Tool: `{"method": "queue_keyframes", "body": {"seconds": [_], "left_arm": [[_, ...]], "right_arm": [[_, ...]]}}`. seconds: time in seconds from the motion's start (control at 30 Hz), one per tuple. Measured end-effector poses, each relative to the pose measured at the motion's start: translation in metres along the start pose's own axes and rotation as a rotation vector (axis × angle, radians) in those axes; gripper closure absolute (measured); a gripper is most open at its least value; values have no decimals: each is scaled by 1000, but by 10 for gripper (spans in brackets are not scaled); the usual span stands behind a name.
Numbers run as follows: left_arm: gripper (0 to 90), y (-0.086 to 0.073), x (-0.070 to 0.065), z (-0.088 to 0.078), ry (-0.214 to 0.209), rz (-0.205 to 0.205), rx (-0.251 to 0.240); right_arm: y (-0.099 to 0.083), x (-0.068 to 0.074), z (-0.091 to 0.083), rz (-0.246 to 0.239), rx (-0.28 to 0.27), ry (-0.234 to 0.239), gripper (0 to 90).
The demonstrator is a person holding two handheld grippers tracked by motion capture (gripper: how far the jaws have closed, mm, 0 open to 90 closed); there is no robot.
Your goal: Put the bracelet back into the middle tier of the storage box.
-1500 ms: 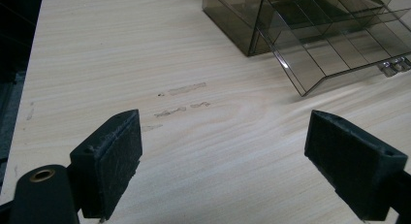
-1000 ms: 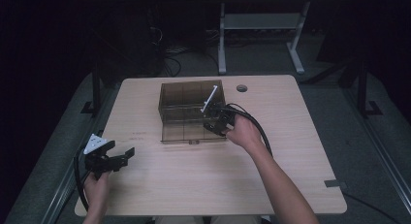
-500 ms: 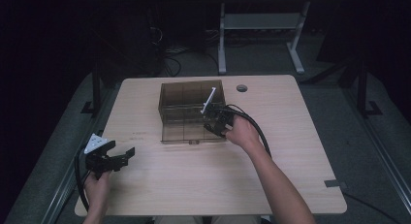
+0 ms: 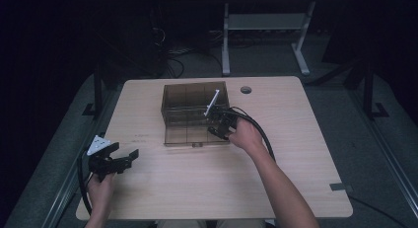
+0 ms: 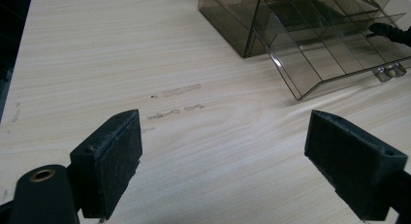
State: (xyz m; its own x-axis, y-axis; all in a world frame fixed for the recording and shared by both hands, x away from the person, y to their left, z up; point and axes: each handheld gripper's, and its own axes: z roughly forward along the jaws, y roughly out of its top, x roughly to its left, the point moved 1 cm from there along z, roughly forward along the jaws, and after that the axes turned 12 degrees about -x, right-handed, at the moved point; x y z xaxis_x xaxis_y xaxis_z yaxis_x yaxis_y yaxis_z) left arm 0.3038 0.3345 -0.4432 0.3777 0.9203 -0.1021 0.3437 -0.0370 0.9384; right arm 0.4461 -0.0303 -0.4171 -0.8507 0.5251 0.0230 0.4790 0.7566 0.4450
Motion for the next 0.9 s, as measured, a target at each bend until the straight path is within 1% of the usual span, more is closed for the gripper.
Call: {"method": "queue_keyframes", "body": {"seconds": [0.23,0.3,0.5,0.8,0.9], "left_arm": [[129,0,1,0,0,4,6],[129,0,1,0,-1,1,2],[129,0,1,-1,-3,-1,1],[129,0,1,0,-4,-4,4],[129,0,1,0,-2,-3,6]], "right_arm": [[1,0,3,-4,-7,-5,820],[0,0,4,-3,-10,-8,817],[-4,-2,4,12,-33,4,809],[-5,-2,5,20,-38,1,794],[-5,-2,5,22,-43,1,775]]}}
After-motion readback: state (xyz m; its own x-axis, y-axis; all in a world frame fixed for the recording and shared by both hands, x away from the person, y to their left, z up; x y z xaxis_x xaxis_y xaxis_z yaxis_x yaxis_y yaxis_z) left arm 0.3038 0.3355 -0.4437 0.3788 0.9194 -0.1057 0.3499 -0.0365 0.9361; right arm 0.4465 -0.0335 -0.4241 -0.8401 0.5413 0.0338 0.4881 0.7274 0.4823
